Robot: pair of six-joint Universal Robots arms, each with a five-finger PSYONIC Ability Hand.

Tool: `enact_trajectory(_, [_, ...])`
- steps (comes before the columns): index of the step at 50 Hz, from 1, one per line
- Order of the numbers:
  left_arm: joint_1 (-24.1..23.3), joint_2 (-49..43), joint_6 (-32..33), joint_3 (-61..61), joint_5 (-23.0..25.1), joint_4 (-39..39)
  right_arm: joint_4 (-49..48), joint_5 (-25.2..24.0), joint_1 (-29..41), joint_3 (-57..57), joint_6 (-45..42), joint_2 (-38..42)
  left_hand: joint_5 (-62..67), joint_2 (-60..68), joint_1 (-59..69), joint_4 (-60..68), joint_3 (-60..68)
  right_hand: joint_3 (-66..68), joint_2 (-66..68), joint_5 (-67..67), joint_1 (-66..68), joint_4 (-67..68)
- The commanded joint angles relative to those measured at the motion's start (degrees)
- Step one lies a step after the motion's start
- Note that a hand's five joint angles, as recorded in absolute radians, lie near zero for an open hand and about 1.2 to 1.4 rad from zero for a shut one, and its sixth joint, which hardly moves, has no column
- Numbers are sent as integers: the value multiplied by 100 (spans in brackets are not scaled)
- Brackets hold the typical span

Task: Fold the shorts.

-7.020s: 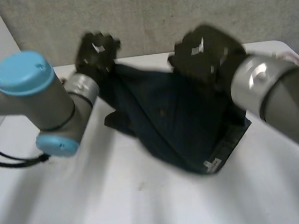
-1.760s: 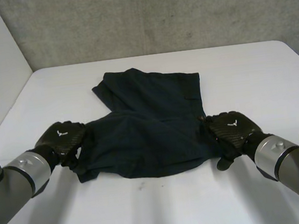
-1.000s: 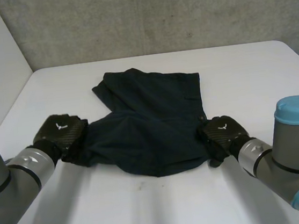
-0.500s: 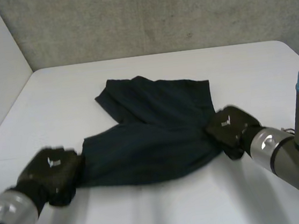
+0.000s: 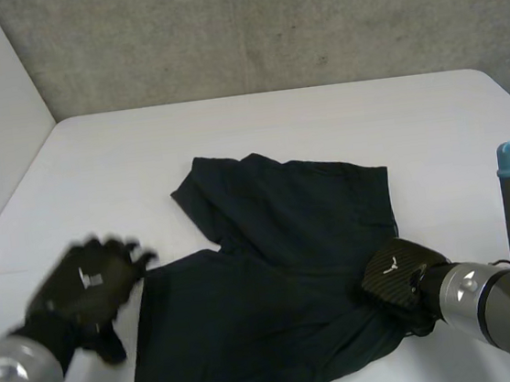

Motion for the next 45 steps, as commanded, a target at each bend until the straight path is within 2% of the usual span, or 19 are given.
enact_trajectory(1, [170, -1070, -44, 990, 261, 1104, -266, -8, -21, 229, 43, -6, 560, 552, 622, 559, 519, 1234, 1308, 1422, 2411, 1193])
enact_trajectory(5, [153, -2101, -167, 1773, 341, 1097, -424, -17, -21, 361, 52, -6, 916, 908, 978, 915, 875, 1234, 1308, 1422, 2411, 1193])
enact_trajectory(10, [65, -3674, -755, 3240, 341, 886, -688, -8, -12, 536, 52, -6, 1688, 1680, 1750, 1687, 1647, 1234, 1308, 1422, 2411, 1193])
enact_trajectory(19, [-41, -5458, -1248, 5340, 385, 175, -881, -26, -12, 607, 245, 64, 2328, 2320, 2391, 2328, 2288, 1234, 1308, 1422, 2411, 1193])
enact_trajectory(27, [-76, -6391, -1293, 6783, 376, -283, -908, -17, -21, 633, 254, 81, 2296, 2288, 2359, 2295, 2256, 1234, 1308, 1422, 2411, 1193])
enact_trajectory(37, [-173, -7192, -1266, 7989, 358, -705, -1004, -17, -21, 739, 254, 82, 2396, 2388, 2459, 2396, 2356, 1234, 1308, 1422, 2411, 1193])
enact_trajectory(42, [-208, -7421, -1249, 8305, 385, -1083, -1004, -17, -21, 756, 254, 81, 3421, 3413, 3483, 3420, 3380, 1234, 1308, 1422, 2411, 1193])
enact_trajectory(45, [-225, -7447, -1231, 8341, 385, -1197, -1013, -17, -21, 756, 254, 81, 4765, 4757, 4828, 4765, 4725, 1234, 1308, 1422, 2411, 1193])
